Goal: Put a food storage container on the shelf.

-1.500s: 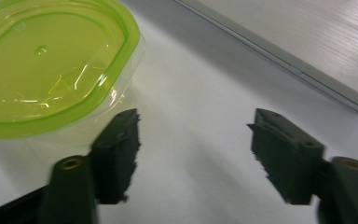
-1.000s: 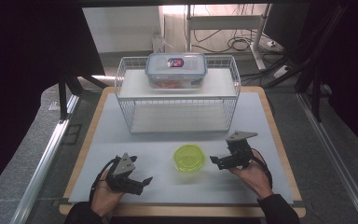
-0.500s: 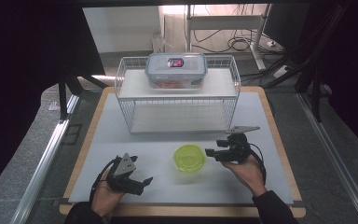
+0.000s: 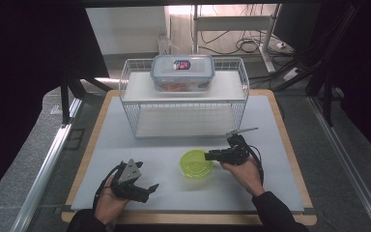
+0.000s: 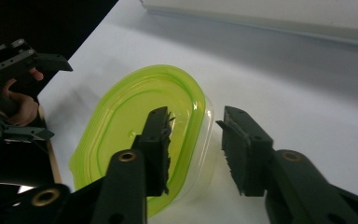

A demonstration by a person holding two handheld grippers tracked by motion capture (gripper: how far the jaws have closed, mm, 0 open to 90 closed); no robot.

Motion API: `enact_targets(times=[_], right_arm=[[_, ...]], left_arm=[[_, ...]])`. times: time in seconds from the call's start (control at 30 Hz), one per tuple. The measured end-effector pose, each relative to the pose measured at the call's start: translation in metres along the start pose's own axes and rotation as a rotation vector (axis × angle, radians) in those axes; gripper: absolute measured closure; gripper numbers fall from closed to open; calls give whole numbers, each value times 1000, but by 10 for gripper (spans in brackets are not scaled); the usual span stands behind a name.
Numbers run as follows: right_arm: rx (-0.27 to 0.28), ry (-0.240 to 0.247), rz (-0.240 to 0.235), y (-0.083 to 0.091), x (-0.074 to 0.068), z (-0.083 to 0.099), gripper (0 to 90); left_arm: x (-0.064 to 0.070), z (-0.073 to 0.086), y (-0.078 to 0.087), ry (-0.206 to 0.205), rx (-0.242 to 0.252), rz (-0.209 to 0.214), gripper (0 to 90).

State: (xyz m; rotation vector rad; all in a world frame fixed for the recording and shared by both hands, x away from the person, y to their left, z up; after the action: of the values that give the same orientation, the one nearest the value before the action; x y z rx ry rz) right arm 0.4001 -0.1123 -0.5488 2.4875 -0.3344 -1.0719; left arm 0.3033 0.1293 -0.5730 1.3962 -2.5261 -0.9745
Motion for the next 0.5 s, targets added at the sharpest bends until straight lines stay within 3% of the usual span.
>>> enact_targets(times=[0.17, 0.2, 0.33, 0.5], right_arm=[[0, -36, -28, -2, 2, -1, 791], [4, -48, -50, -2, 0, -1, 798], [-1, -70, -64, -2, -3, -1, 807], [31, -86, -103, 4, -10, -6, 822]], left_arm=[[0, 0, 0, -2, 1, -1, 60], [0, 0, 0, -2, 1, 0, 60], [0, 0, 0, -6, 1, -2, 61], [0, 0, 0, -9, 3, -4, 61]])
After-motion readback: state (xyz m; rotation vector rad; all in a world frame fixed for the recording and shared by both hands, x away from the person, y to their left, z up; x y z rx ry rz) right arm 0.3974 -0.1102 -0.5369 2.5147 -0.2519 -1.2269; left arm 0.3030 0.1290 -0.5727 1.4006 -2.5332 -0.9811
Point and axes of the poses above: each handheld gripper's, and its own axes: y roughly backward along the jaws, z roughly out of its underside, x roughly to its right, the point moved 9 cm from there along -y, roughly forward along the jaws, and after that the axes turned 14 degrees about -z, right-handed, at the moved point
